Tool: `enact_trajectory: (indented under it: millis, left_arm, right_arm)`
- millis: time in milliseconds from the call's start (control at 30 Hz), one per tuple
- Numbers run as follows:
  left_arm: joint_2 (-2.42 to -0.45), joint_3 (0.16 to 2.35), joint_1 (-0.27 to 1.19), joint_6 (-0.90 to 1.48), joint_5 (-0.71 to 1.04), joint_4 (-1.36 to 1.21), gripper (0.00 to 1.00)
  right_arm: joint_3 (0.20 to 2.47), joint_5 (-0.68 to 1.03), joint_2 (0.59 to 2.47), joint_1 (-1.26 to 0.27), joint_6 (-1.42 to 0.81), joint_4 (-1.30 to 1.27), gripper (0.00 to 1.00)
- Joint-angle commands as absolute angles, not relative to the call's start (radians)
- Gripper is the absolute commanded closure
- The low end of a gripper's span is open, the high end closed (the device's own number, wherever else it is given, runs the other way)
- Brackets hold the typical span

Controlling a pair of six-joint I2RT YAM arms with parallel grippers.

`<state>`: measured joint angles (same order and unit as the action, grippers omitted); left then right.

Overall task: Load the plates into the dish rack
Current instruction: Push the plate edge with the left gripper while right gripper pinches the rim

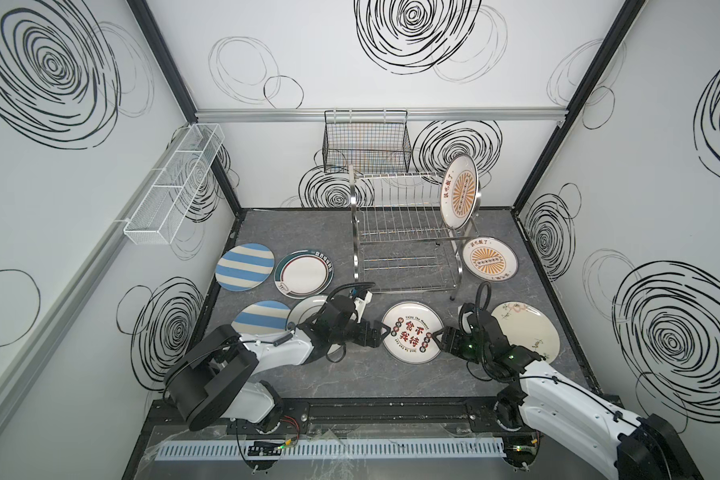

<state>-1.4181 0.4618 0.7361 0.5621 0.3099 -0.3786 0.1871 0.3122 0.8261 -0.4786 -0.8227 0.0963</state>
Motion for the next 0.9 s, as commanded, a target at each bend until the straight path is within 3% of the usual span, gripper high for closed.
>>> enact_trajectory:
  millis: [0,667,867]
  left_arm:
    - [-1.442,0.487,0.749,0.543,0.324,-0.416,0.04]
    - [-1.578,0.573,0.789,0.496,0.362,-0.417,0.04]
    - [-1.582,0.584,0.810,0.482,0.368,-0.407,0.04]
  right_arm:
    - [0.160,0.343,0.837,-0.459,-0.806,0.014,0.33]
    - [0.110,0.372,0.986,-0.437,-0.816,-0.142,0.45]
    - [0.115,0.398,1.010,-0.419,-0.836,-0.181,0.56]
